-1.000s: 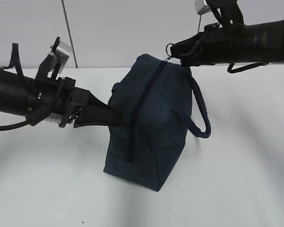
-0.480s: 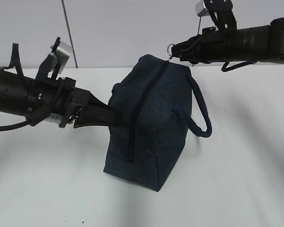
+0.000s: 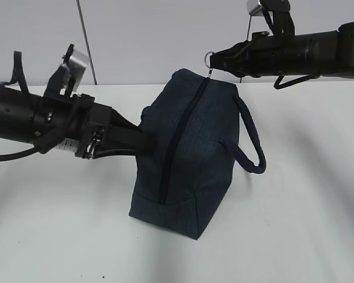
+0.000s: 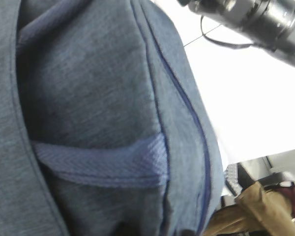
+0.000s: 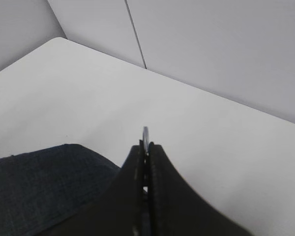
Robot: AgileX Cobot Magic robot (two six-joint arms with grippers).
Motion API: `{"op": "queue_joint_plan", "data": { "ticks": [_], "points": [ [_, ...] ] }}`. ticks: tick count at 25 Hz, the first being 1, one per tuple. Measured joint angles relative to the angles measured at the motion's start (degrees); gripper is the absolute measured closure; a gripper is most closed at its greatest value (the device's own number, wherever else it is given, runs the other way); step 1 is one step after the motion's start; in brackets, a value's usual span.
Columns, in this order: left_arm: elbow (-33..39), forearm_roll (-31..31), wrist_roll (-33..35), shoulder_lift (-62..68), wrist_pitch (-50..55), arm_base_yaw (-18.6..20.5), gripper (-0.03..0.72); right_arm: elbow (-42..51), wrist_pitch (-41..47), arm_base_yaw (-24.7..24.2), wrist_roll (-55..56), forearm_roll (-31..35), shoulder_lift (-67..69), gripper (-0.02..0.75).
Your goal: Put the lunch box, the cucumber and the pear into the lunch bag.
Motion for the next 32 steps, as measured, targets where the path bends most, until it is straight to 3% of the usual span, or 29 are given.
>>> {"op": "queue_joint_plan", "data": {
  "ticks": [3, 6, 12, 17, 26, 32],
  "points": [
    [0.0, -1.4, -2.7, -0.5, 0.4, 0.7, 0.303, 0.0, 0.2, 0.0, 0.5, -0.4, 0.0, 0.732],
    [0.0, -4.6, -3.6, -1.8, 0.1, 2.4, 0.235, 0.0, 0.2, 0.0, 1.1, -0.6, 0.0, 0.732],
    [-4.2, -10.5, -3.7, -2.2, -5.1, 4.2, 0.243, 0.0, 0.4, 0.0, 1.4, -0.8, 0.0, 0.732],
    [-12.8, -10.7, -1.5, -1.5, -12.9, 1.8, 0.250, 0.0, 0.6, 0.0, 1.6, -0.8, 0.0, 0.732],
    [-25.1, 0.4, -1.2, 7.7, -22.0, -6.2, 0.299, 0.0, 1.1, 0.0, 1.8, -0.8, 0.0, 0.732],
    [-28.1, 1.4, -1.3, 12.5, -23.8, -6.6, 0.310, 0.0, 1.5, 0.0, 2.0, -0.8, 0.0, 0.732]
  ]
}}
